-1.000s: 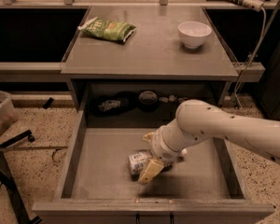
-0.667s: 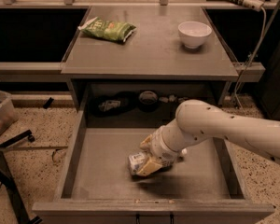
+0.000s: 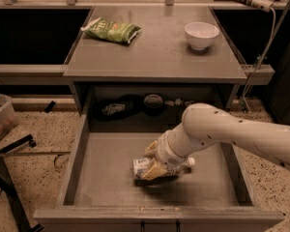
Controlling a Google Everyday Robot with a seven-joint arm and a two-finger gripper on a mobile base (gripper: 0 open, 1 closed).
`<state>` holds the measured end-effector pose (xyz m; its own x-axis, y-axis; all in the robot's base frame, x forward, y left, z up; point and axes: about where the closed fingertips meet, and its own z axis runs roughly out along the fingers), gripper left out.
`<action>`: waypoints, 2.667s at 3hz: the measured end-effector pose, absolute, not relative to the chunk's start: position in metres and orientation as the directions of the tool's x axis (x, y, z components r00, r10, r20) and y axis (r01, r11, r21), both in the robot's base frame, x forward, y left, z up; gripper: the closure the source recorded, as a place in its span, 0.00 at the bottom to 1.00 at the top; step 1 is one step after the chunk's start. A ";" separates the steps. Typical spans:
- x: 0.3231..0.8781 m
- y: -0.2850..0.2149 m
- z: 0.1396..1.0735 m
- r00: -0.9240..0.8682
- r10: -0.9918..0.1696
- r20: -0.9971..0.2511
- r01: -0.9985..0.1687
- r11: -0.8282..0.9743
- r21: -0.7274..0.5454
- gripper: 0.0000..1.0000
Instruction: Pick blue plastic bottle from top drawer and place on counter
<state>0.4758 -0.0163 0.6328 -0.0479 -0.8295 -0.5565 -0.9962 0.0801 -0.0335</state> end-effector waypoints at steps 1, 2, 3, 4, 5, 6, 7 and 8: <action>0.490 -0.014 0.684 -0.038 -0.836 -0.548 -0.992 0.099 -0.081 1.00; 0.510 0.001 0.787 0.018 -0.827 -0.562 -0.982 0.091 -0.164 1.00; 0.524 0.019 0.871 0.066 -0.810 -0.583 -0.974 0.074 -0.213 1.00; 0.535 0.042 0.945 0.117 -0.823 -0.556 -0.968 0.031 -0.250 1.00; 0.535 0.060 0.980 0.170 -0.806 -0.568 -0.959 -0.004 -0.282 1.00; 0.535 0.059 0.980 0.168 -0.806 -0.568 -0.959 0.000 -0.284 1.00; 0.553 0.061 0.984 0.178 -0.820 -0.544 -0.951 -0.001 -0.311 1.00; 0.602 0.064 0.987 0.186 -0.853 -0.488 -0.934 0.001 -0.358 1.00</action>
Offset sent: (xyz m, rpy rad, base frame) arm 0.0656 0.0365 0.2972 0.0375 -0.2472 -0.0009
